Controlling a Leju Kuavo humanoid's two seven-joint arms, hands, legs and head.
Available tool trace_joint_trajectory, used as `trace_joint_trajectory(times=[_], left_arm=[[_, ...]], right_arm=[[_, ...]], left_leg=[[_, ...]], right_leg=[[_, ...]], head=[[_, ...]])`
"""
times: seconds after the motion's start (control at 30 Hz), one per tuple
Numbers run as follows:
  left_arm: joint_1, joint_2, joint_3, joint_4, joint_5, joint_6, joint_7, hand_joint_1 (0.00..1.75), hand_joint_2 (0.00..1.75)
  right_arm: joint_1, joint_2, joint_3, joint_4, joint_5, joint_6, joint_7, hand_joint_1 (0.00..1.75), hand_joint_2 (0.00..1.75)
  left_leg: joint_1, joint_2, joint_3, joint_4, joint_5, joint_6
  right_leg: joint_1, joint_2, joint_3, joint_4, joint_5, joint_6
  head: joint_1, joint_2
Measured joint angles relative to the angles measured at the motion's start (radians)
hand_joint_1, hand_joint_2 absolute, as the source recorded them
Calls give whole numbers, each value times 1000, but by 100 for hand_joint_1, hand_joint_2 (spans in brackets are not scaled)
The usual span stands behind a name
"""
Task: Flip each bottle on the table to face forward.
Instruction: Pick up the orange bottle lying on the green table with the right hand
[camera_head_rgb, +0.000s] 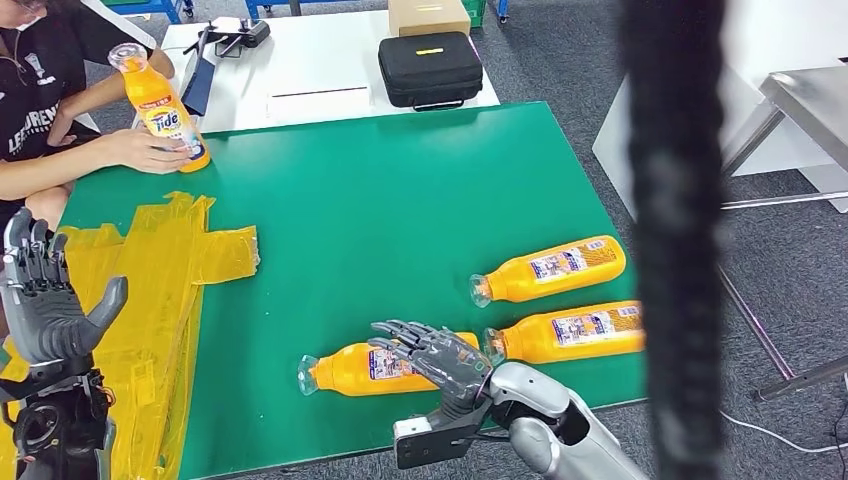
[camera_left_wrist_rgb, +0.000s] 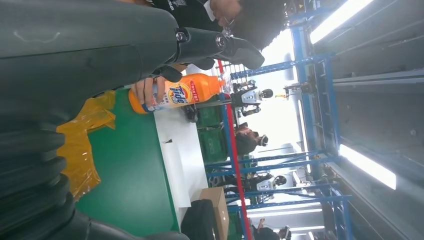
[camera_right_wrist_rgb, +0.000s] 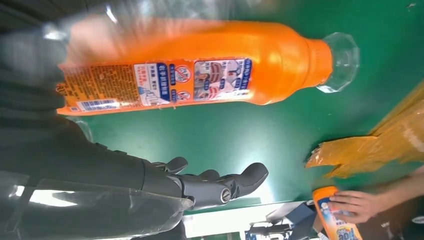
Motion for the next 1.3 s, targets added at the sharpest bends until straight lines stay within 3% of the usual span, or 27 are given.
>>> trace_joint_trajectory(times=[0.37, 0.73, 1.1, 1.3], left_arm=[[13, -5, -17, 0, -13, 8, 0, 0, 175], [25, -23, -52, -12, -27, 24, 0, 0, 175], [24, -35, -62, -24, -11, 27, 0, 0, 175], [24, -42, -62, -25, -11, 20, 0, 0, 175]], right_arm=[[21, 26, -59, 19, 89, -44, 75, 0, 175], [-28, 111, -80, 152, 182, -126, 147, 0, 175], [-103, 166, -78, 289, 162, -102, 142, 0, 175], [-126, 182, -75, 362, 171, -75, 179, 0, 175]], left_leg=[[0, 0, 0, 0, 0, 0], [0, 0, 0, 0, 0, 0], [0, 0, 0, 0, 0, 0], [0, 0, 0, 0, 0, 0]], right_leg=[[0, 0, 0, 0, 0, 0], [0, 0, 0, 0, 0, 0], [0, 0, 0, 0, 0, 0], [0, 0, 0, 0, 0, 0]], head=[[0, 0], [0, 0], [0, 0], [0, 0]])
